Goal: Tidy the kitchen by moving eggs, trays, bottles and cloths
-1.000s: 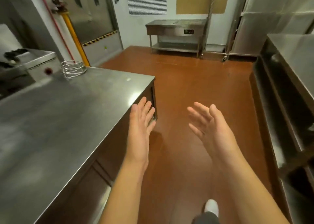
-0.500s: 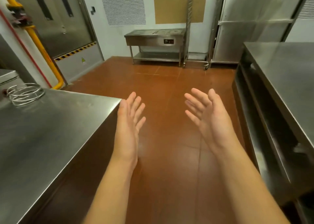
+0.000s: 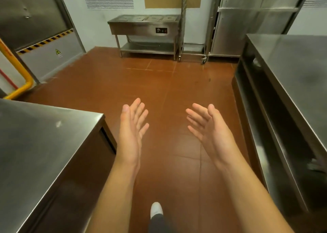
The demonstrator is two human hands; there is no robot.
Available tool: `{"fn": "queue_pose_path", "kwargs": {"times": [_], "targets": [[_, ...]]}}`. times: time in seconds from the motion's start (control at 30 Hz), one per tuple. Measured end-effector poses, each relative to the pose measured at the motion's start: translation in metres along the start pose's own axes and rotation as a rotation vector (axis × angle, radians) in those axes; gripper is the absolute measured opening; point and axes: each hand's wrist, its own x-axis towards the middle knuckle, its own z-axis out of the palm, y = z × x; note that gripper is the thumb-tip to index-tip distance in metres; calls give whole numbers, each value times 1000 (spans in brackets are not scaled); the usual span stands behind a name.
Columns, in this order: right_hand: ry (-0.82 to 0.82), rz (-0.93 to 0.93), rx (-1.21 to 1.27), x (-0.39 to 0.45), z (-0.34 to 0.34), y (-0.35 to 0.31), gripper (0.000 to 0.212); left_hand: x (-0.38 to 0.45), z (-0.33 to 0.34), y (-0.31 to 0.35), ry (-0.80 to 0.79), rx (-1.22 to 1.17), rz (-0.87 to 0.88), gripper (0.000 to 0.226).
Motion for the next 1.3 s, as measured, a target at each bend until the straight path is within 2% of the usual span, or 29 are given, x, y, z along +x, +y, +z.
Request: {"fn": "queue_pose_path", "kwargs": {"times": [0.27,0.47,0.63,0.77,0.93,1.07,1.3], "targets": [[84,-104,-117,163,46,-35,52,197,-18,22,-47,-58,50,75],[91,-47,-110,259,72,-33,50,291,-16,9,-84,-18,1,76],[44,-2,-72,359,82,-27,48,373,-22,-17,-31,57,-33,76],[-77,43,-25,451,100,-26,49,442,-26,-18,57,123,-18,76],[-267,65,-64,557,155,-53,51,522,-28,3,244,181,25,72],[-476,57,-138,619,227,-54,53,556,-56,20,461,211,51,74],[-884,149,-48,654,377,-52,53,580,-153,68,770,14,240,76]]}}
